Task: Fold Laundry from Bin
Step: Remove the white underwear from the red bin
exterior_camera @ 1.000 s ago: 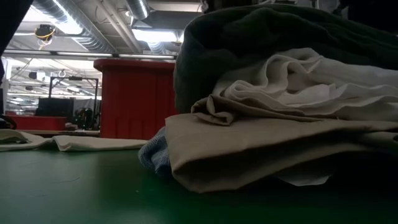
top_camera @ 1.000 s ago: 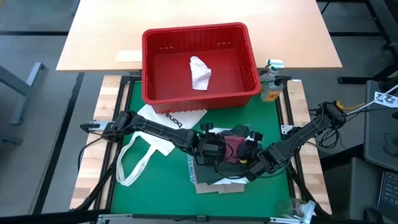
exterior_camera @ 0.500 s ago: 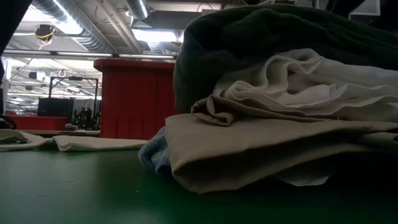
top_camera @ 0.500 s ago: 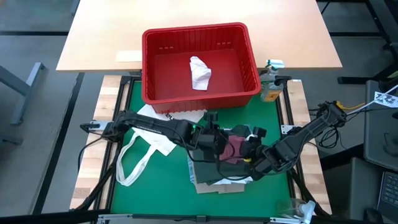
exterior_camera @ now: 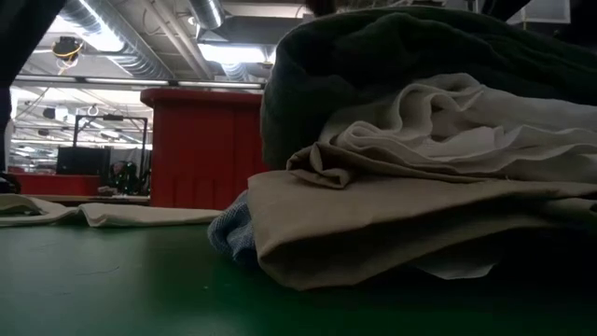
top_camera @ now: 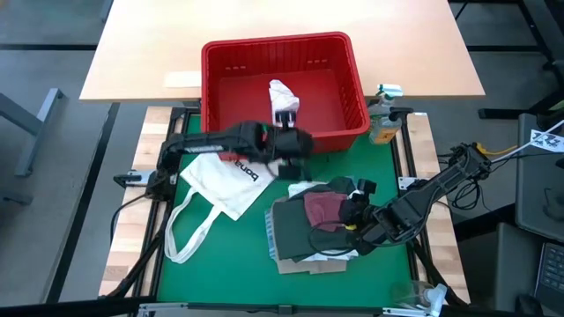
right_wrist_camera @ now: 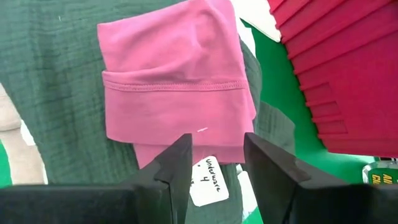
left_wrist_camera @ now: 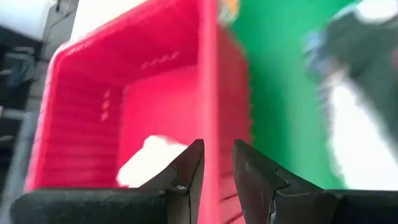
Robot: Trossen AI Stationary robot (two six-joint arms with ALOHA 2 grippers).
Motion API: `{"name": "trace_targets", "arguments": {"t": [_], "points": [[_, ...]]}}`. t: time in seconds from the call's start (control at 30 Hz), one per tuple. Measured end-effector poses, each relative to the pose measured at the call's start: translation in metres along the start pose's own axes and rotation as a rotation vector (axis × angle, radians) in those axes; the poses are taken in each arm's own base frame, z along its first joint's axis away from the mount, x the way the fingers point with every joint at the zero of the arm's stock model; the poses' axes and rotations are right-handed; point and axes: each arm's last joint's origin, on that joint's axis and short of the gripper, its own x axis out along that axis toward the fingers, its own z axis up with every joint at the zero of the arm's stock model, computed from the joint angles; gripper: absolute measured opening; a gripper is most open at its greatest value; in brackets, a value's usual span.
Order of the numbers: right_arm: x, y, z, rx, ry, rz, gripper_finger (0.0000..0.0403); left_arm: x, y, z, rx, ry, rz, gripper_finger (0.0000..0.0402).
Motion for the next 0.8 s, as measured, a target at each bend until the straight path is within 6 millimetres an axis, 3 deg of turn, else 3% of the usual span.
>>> {"name": "trace_targets", "arguments": {"t": [0.23, 0.4, 0.6, 0.8], "points": [[0.0, 0.0, 0.0, 0.003, -0.005, 0.002, 0.0144, 0.041, 0.06, -0.021, 0.046, 0.155, 0.171, 0.008], [0.0, 0.0, 0.0, 0.003, -0.006, 0.001, 0.0144, 0.06, 0.093, -0.032, -0.073, 0.176, 0.225, 0.008], [0.0, 0.0, 0.0, 0.003, -0.006, 0.001, 0.0144, 0.072, 0.119, -0.042, -0.142, 0.178, 0.245, 0.0086], [0.0, 0.0, 0.0, 0.002, -0.005, 0.001, 0.0144, 0.085, 0.136, -0.052, -0.176, 0.198, 0.244, 0.0137]]}}
